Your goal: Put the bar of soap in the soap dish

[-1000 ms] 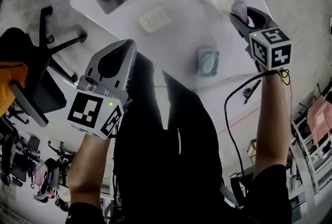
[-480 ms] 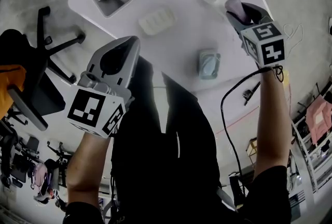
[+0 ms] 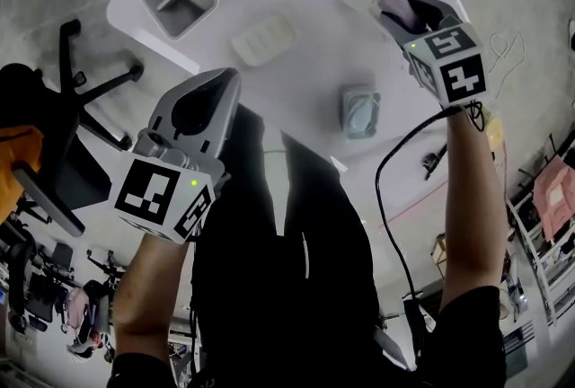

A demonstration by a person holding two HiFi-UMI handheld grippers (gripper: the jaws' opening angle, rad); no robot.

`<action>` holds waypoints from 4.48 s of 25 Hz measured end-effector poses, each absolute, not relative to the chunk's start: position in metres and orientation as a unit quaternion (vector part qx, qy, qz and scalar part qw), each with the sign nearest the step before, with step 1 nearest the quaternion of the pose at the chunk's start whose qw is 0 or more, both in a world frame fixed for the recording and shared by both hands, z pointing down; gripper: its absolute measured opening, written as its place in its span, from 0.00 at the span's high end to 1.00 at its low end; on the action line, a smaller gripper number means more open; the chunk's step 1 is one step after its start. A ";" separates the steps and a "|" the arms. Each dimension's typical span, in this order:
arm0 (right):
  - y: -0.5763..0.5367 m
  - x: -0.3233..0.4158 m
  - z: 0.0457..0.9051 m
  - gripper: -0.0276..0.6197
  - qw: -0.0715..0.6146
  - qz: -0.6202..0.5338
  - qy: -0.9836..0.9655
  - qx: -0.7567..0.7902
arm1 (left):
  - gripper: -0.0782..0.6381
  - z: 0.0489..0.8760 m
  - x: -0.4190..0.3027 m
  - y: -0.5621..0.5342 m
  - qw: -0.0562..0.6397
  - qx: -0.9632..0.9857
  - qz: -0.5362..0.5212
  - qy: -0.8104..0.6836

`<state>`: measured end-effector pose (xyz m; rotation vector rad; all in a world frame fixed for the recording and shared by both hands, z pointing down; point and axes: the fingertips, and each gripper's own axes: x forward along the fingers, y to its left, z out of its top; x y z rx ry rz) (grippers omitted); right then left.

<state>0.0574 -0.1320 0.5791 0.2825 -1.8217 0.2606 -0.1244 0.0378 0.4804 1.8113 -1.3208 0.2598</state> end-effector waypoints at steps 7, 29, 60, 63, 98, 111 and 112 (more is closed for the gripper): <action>-0.124 0.063 0.570 0.63 0.650 0.070 -0.752 0.085 | 0.88 0.484 -0.131 0.038 0.432 0.726 0.109 -0.524; -0.127 0.064 0.561 0.62 0.628 0.099 -0.761 0.133 | 0.88 0.491 -0.122 0.046 0.432 0.733 0.112 -0.513; -0.009 0.049 0.172 0.93 0.262 0.198 -0.907 0.262 | 0.88 0.151 -0.129 0.018 0.223 0.807 0.078 -0.541; 0.003 0.053 0.133 0.93 0.215 0.205 -0.921 0.250 | 0.88 0.117 -0.114 0.025 0.205 0.811 0.066 -0.544; -0.004 0.118 0.019 0.93 0.070 0.145 -0.963 0.214 | 0.88 0.026 -0.046 0.030 0.153 0.794 0.031 -0.587; 0.001 0.122 0.033 0.93 0.075 0.175 -0.966 0.173 | 0.88 0.035 -0.063 0.042 0.158 0.756 0.058 -0.632; 0.001 0.120 0.033 0.93 0.075 0.176 -0.967 0.169 | 0.88 0.034 -0.064 0.044 0.159 0.755 0.058 -0.633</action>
